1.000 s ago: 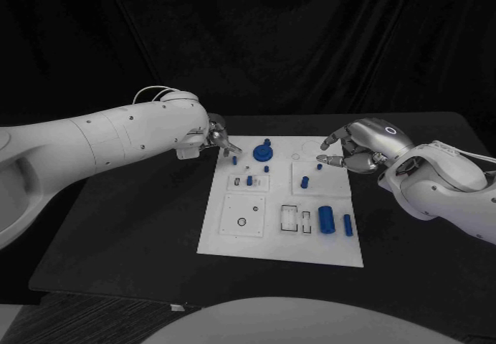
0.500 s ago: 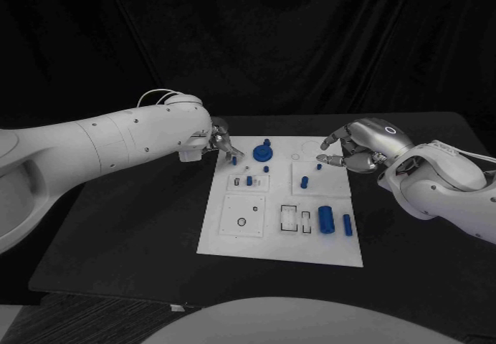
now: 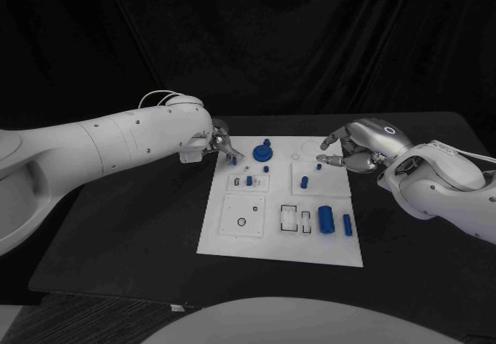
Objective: Assemble the parts on the task board
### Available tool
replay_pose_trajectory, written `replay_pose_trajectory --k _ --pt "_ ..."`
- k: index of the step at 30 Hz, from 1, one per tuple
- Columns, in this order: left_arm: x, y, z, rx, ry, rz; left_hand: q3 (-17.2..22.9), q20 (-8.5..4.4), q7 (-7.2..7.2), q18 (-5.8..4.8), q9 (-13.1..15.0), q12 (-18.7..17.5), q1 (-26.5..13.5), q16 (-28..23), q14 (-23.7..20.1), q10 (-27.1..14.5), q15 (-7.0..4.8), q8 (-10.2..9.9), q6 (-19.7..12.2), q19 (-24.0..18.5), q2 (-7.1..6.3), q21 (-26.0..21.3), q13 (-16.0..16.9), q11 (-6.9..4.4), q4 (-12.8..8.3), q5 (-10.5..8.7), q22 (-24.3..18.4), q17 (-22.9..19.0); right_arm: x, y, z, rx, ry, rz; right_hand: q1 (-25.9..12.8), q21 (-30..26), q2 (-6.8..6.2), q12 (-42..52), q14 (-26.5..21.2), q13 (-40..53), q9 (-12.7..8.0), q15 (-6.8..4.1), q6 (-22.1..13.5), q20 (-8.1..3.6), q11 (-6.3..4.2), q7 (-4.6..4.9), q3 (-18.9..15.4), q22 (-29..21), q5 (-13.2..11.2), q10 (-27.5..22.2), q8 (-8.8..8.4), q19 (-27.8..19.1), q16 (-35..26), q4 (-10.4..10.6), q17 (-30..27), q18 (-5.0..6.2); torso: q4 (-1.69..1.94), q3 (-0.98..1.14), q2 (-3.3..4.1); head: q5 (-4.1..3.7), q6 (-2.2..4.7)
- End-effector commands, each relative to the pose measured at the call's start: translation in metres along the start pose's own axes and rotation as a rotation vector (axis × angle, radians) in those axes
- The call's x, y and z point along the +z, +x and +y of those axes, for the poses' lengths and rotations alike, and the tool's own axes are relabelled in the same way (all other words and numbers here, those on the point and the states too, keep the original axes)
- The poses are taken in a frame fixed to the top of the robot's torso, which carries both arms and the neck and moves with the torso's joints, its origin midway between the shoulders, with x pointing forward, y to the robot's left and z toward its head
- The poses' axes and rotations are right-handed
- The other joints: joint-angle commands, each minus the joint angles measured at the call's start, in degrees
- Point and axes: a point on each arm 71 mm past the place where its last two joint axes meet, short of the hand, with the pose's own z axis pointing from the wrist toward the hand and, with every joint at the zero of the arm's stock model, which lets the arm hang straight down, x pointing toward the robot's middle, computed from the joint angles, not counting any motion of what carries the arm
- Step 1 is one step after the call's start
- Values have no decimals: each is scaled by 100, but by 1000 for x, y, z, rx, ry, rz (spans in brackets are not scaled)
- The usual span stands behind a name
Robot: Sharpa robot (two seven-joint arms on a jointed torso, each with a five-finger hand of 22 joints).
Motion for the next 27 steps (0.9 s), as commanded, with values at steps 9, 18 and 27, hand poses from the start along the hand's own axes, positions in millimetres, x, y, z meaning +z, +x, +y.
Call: replay_pose_trajectory --k 9,18,27 --pt "3 3 -3 5 3 10 -73 0 8 34 149 124 140 102 635 619 -7 70 -45 36 27 -45 1556 -9 -111 230 945 1593 0 1 0 -4 6 2 127 41 35 95 592 1512 -18 38 36 23 51 -10 150 1300 164 537 -56 177 77 44 1526 -11 0 0 1 -14 0" --pt "3 5 -4 6 4 11 -59 0 10 35 153 124 167 102 635 619 -5 60 -65 35 38 -50 1556 -8 -133 282 946 1593 -1 2 -1 -4 7 6 127 41 35 95 592 1512 -18 38 36 23 51 -10 150 1300 164 537 -56 177 77 44 1526 -11 0 -1 2 -30 0" --pt "4 5 -6 3 10 5 -39 2 14 35 155 124 206 102 635 619 -4 43 -97 34 48 -56 1556 -5 -165 328 947 1593 -1 3 -1 -2 10 10 127 41 35 95 592 1512 -18 38 36 23 51 -10 150 1300 164 537 -56 177 77 44 1526 -11 1 0 -2 -26 0"
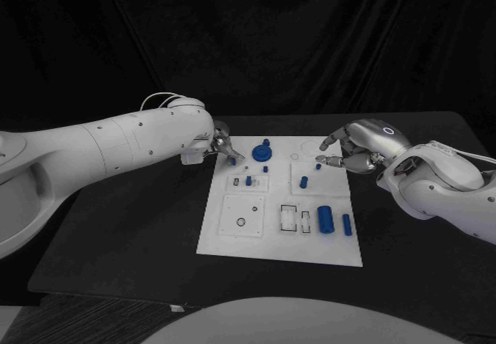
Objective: Assemble the parts on the task board
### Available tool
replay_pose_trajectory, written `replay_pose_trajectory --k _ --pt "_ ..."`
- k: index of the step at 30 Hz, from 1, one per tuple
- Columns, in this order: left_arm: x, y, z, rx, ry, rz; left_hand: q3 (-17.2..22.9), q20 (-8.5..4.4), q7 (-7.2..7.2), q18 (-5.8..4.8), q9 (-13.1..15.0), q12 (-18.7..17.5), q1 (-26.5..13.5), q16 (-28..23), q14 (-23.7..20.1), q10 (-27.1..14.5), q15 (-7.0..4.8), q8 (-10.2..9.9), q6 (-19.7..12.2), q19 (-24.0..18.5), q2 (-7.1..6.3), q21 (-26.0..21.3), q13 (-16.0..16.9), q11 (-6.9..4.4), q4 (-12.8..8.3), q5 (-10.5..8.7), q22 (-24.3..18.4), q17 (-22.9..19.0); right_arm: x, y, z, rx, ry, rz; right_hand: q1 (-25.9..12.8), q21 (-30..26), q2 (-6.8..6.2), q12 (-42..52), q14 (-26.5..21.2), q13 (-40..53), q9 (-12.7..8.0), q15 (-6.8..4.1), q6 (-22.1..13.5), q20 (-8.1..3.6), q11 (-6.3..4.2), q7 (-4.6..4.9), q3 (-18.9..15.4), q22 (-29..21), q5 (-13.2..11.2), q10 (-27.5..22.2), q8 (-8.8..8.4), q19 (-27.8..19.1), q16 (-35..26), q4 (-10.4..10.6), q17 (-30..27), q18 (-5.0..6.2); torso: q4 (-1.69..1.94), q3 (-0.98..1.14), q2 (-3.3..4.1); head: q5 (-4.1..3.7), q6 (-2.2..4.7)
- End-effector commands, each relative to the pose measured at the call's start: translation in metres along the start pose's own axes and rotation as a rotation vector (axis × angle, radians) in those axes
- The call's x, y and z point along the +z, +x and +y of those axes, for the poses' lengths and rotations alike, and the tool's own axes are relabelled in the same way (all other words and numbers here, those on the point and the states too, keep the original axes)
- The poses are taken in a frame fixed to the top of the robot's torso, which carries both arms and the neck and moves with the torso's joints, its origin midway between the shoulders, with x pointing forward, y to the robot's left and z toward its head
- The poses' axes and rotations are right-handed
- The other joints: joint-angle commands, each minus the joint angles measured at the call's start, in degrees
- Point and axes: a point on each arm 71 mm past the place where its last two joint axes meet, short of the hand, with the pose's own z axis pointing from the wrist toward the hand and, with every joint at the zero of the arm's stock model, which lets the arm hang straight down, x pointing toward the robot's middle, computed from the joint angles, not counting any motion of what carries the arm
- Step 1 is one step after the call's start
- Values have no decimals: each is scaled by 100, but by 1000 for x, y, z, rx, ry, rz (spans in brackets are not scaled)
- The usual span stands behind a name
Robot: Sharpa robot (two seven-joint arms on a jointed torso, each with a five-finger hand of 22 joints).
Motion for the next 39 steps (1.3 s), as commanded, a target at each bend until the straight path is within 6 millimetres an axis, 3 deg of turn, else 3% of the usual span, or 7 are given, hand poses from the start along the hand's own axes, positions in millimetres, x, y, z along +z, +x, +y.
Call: replay_pose_trajectory --k 1,11,18,19,21,39 --pt "1 1 -3 0 12 -3 51 2 -6 35 145 124 149 102 634 619 -4 40 -80 34 -15 -46 1556 -4 -86 132 948 1593 0 1 -1 -3 8 4 127 41 35 95 592 1512 -18 38 36 23 51 -10 150 1300 164 537 -56 177 77 44 1526 -11 1 1 -3 -3 0" --pt "1 0 -3 -3 15 -10 154 4 -2 36 153 124 312 102 634 619 -1 0 -154 36 15 -60 1556 -1 -222 247 954 1593 0 2 -1 -3 11 10 139 35 36 95 591 1512 -22 39 41 24 52 -8 154 1298 197 537 -60 174 75 41 1520 -9 0 -1 0 1 0" --pt "2 0 -2 -3 10 -8 297 -2 -14 37 150 124 397 102 634 619 -9 -29 -167 42 12 -70 1556 -10 -323 669 965 1593 0 2 -1 -3 12 13 139 35 36 95 591 1512 -22 39 41 24 52 -8 154 1298 197 537 -60 174 75 41 1520 -9 0 1 -2 -1 0" --pt "2 0 -2 -3 9 -8 352 -6 -19 36 145 124 422 102 634 619 -14 -40 -171 45 5 -70 1556 -15 -352 850 970 1593 0 2 -1 -3 13 13 139 35 36 95 591 1512 -22 39 41 24 52 -8 154 1298 197 537 -60 174 75 41 1520 -9 1 1 -1 -2 0" --pt "2 0 -1 -3 7 -9 416 -9 -25 36 140 124 446 102 634 619 -18 -52 -172 47 -9 -73 1556 -21 -385 987 974 1593 0 2 -1 -3 13 14 139 35 36 95 591 1512 -22 39 41 24 52 -8 154 1298 197 537 -60 174 75 41 1520 -9 1 0 -1 4 0" --pt "-2 -1 0 -27 58 -56 498 -14 -28 36 137 124 485 102 634 619 -22 -65 -179 47 -42 -82 1556 -25 -438 1052 977 1593 -1 2 -2 -4 17 15 141 36 36 95 590 1512 -25 40 38 25 53 -5 154 1298 203 537 -64 174 73 43 1515 -10 3 0 4 30 0"
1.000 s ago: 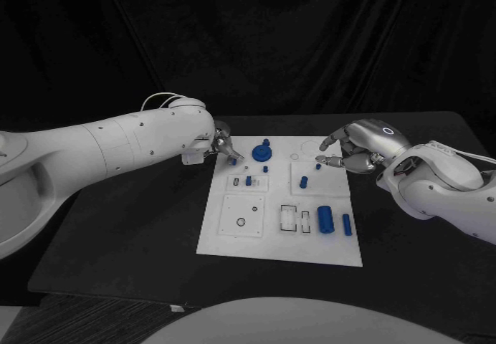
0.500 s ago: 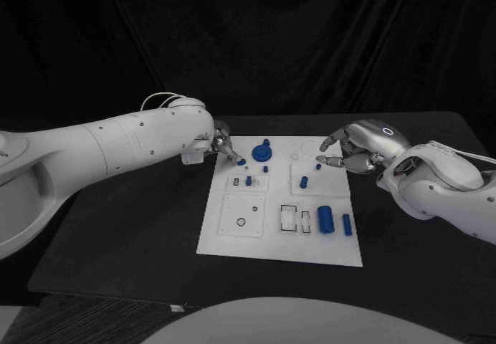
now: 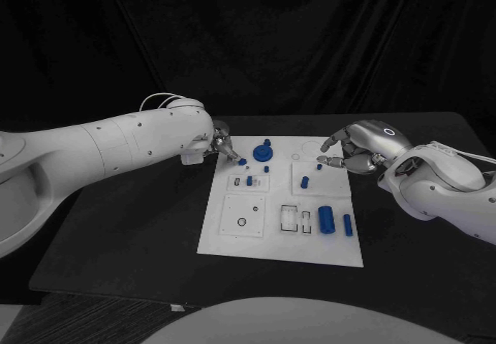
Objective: Assemble the parts on the task board
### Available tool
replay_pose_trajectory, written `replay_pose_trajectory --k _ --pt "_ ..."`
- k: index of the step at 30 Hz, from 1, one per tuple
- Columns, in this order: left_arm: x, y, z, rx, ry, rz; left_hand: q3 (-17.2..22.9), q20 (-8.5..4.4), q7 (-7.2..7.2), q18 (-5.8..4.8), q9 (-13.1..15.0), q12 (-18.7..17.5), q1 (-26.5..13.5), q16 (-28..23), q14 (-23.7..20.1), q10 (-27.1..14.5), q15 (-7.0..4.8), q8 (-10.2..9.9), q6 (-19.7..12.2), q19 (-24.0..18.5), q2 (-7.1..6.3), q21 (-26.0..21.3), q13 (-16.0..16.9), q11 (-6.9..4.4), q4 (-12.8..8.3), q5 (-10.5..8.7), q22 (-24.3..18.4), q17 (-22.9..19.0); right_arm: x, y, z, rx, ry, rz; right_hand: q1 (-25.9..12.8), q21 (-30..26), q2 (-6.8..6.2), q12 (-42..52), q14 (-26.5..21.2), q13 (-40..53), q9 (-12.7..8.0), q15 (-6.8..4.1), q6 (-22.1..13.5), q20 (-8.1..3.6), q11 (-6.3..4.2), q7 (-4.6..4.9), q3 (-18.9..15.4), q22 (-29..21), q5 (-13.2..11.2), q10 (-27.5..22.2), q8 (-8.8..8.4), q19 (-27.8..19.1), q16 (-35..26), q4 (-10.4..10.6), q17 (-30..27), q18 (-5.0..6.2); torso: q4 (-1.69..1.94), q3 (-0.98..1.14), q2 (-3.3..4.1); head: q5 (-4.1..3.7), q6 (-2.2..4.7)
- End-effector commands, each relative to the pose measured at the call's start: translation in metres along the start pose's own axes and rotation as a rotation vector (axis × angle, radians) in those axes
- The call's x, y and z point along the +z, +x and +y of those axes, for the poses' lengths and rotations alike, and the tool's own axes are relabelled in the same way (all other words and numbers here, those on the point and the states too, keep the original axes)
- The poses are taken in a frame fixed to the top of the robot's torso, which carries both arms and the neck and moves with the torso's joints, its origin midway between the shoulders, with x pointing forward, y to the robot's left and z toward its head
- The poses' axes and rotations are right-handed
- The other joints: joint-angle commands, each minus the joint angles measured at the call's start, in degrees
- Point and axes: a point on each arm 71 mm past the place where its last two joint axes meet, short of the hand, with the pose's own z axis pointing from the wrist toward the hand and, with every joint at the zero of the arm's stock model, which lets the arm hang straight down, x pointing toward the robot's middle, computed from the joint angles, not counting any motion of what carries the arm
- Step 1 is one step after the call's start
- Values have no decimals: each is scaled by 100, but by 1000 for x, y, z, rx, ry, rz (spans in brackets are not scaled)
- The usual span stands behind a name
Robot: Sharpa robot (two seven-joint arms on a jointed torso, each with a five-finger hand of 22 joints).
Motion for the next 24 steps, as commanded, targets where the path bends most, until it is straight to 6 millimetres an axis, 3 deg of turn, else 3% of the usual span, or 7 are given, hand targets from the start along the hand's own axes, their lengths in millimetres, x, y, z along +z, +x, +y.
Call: replay_pose_trajectory --k 1,11,13,17,18,21,24 --pt "-1 0 -4 -15 51 -36 147 -13 4 37 119 124 94 102 635 619 -21 -52 -7 46 -48 -83 1556 -23 -24 45 977 1593 -1 1 -1 -3 14 2 82 36 -23 95 590 1512 -24 40 38 24 53 -5 154 1298 72 537 -64 174 73 43 1515 -10 4 -1 3 1 0" --pt "-4 2 -6 -17 75 -41 209 -14 7 38 111 124 105 102 635 619 -21 -60 -1 42 -45 -93 1556 -23 -37 36 978 1593 -1 0 -2 -3 16 1 86 36 -24 95 591 1512 -26 40 35 25 53 -5 154 1298 73 537 -67 175 74 41 1519 -10 4 -1 -5 25 0" --pt "-4 2 -6 -17 75 -44 174 -7 12 35 100 124 -89 102 635 619 -11 -43 104 49 -61 -90 1556 -15 109 -450 991 1593 -1 0 -2 -3 16 1 86 36 -24 95 591 1512 -26 40 35 25 53 -5 154 1298 73 537 -67 175 74 41 1519 -10 4 0 -5 23 0" --pt "-3 2 -9 -15 70 -43 131 -6 9 34 104 124 -185 102 635 619 -13 -24 170 56 -75 -87 1556 -17 189 -732 1002 1593 -1 0 -2 -3 17 1 86 36 -24 95 591 1512 -26 40 35 25 53 -5 154 1298 73 537 -67 175 74 41 1519 -10 4 3 -7 15 0" --pt "-2 2 -10 -14 68 -41 99 -6 11 34 107 124 -243 102 635 619 -13 -19 190 57 -83 -90 1556 -15 237 -876 1005 1593 -1 0 -2 -3 18 1 86 36 -24 95 591 1512 -26 40 35 25 53 -5 154 1298 73 537 -67 175 74 41 1519 -10 5 3 -7 12 0" --pt "-2 2 -12 -12 60 -41 69 -6 12 35 100 124 -297 102 635 619 -13 -26 208 58 -78 -96 1556 -15 287 -1010 1008 1593 -1 0 -2 -3 19 1 86 36 -24 95 591 1512 -26 40 35 25 53 -5 154 1298 73 537 -67 175 74 41 1519 -10 3 1 1 7 0" --pt "-1 2 -14 -11 58 -43 68 -6 12 36 99 124 -298 102 635 619 -13 -27 209 55 -76 -102 1556 -15 289 -1015 1005 1593 -1 0 -2 -3 19 0 96 36 -22 95 591 1512 -28 40 30 25 53 -6 158 1298 75 537 -71 175 74 37 1518 -10 3 -1 0 -4 0"
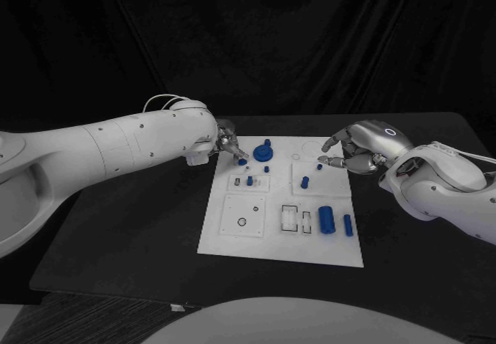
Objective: Assemble the parts on the task board
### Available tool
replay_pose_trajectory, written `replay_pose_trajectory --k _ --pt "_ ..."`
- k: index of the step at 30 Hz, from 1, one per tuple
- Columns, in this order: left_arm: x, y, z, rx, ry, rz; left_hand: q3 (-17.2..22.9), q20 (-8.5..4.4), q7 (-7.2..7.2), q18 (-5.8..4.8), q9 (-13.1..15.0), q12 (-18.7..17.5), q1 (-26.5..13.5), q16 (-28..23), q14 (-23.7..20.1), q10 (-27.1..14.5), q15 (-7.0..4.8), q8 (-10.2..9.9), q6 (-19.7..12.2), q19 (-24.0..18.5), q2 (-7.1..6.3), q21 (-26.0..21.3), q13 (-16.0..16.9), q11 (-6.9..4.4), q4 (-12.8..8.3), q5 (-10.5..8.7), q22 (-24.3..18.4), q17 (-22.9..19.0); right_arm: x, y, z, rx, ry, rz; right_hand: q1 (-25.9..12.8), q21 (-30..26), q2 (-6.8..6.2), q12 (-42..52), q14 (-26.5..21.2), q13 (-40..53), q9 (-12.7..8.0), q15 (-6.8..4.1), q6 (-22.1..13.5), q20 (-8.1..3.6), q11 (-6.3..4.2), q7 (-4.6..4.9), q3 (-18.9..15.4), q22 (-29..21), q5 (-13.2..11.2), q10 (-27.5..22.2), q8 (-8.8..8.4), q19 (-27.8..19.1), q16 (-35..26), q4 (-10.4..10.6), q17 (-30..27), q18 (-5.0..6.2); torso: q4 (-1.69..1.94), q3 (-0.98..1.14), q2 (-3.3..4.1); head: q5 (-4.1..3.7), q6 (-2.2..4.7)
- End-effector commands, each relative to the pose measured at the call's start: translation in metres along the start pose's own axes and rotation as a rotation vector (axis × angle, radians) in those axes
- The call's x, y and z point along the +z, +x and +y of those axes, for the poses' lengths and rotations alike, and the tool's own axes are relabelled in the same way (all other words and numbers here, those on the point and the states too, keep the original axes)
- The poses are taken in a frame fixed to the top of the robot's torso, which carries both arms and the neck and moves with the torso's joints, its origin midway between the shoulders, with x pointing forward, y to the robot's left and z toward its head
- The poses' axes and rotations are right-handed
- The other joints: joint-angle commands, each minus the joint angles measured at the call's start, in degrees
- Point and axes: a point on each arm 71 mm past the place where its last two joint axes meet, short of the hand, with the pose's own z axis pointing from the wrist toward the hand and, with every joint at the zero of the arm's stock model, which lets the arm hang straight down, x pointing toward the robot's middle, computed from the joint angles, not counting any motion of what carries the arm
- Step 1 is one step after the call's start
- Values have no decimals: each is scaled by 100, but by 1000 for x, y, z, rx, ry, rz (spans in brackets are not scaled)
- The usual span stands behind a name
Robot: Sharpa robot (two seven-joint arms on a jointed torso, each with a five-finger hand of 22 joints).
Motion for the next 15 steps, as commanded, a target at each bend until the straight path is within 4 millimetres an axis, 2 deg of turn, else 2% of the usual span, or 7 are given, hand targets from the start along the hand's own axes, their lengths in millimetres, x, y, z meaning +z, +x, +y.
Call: replay_pose_trajectory --k 1,3,9,10,12,13,15 --pt "1 0 -2 -4 7 -12 -79 -7 1 37 98 124 -61 102 635 619 -13 -29 53 55 -14 -101 1556 -15 134 -48 1006 1593 -1 0 -1 -2 14 -3 95 36 -22 95 590 1512 -28 40 31 25 53 -6 158 1298 75 537 -67 175 74 37 1518 -10 1 -1 3 -18 0" --pt "0 -1 -2 -9 21 -25 -70 -7 2 36 97 124 -28 102 635 619 -13 -44 20 58 -19 -99 1556 -15 112 -43 1009 1593 -1 0 -1 -1 12 -6 96 36 -21 95 590 1512 -28 40 31 25 53 -6 159 1298 75 537 -67 175 74 37 1517 -10 0 -2 4 -24 0" --pt "-6 -7 -3 -43 181 -120 280 -7 28 55 127 124 664 102 635 619 -4 -143 -343 6 -32 -197 1556 4 -388 604 988 1593 -3 -4 -1 0 10 -26 225 33 -44 95 588 1512 -38 34 17 22 47 -15 189 1297 53 537 -83 173 70 -44 1509 -9 -9 -1 7 -9 0" --pt "-8 -9 -4 -46 216 -146 456 12 70 69 52 124 946 102 635 619 22 -250 -494 -43 -36 -271 1556 41 -588 614 965 1593 -3 -4 -1 -1 10 -28 225 33 -44 95 588 1512 -38 34 17 22 47 -15 189 1297 53 537 -83 173 70 -44 1509 -9 -9 0 7 -12 0" --pt "-11 -11 -3 -33 265 -186 543 42 129 75 -66 124 1033 102 635 619 70 -343 -537 -80 -68 -317 1556 88 -656 608 956 1593 -3 -5 -1 -1 9 -30 225 33 -44 95 588 1512 -38 34 17 22 47 -15 189 1297 53 537 -83 173 70 -44 1509 -9 -9 0 7 -6 0" --pt "-14 -13 -3 -10 302 -221 674 103 235 84 -331 124 1180 102 635 619 130 -535 -590 -146 -120 -401 1556 202 -768 561 937 1593 -3 -5 0 -1 8 -30 225 33 -44 95 588 1512 -38 34 17 22 47 -15 189 1297 53 537 -83 173 70 -44 1509 -9 -8 1 7 1 0" --pt "-21 -15 -1 39 367 -289 698 149 261 77 -532 124 1213 102 635 619 168 -632 -545 -144 -217 -379 1556 216 -822 348 961 1593 -2 -5 1 -1 6 -30 225 33 -44 95 588 1512 -38 34 17 22 47 -15 189 1297 53 537 -83 173 70 -44 1509 -9 -15 1 4 19 0"
